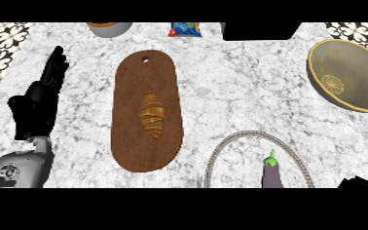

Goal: Pick the bell pepper from the placemat and place it in the bowl

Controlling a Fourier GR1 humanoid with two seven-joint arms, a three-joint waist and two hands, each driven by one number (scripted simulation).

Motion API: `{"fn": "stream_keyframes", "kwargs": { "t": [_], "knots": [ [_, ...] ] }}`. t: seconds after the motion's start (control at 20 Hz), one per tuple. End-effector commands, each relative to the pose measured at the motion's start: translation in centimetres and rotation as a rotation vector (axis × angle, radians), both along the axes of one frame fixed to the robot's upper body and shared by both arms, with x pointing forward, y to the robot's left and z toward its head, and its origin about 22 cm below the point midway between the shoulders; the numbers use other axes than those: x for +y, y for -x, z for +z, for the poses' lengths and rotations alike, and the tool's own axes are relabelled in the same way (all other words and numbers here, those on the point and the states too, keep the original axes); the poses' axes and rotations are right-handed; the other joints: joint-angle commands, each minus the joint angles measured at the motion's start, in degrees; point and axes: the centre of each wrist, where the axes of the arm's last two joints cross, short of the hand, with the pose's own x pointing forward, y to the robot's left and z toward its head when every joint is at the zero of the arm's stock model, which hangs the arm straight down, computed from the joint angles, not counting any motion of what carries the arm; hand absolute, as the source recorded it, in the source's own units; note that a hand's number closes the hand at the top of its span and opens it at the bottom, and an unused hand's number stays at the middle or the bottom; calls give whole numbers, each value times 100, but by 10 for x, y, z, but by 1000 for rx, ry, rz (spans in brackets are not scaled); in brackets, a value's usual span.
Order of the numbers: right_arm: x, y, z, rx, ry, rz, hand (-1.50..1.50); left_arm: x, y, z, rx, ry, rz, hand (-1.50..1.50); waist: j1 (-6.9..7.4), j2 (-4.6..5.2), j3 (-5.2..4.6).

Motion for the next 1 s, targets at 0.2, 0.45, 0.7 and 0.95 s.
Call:
{"fn": "stream_keyframes", "kwargs": {
  "t": [0.2,0.45,0.7,0.95],
  "knots": [
    [-61,-62,2,-46,-166,-195,150,-11,2,10,-27,0,-30,0,198,22,7],
    [-95,-114,15,-112,-179,-251,150,-10,-7,3,-14,-5,-39,0,192,29,6],
    [-141,-150,3,-170,-145,-355,150,-23,-2,-6,7,13,-66,0,267,49,12],
    [-153,-184,-21,-229,18,-403,150,-26,-6,-3,-21,-18,-66,0,369,86,19]
  ]
}}
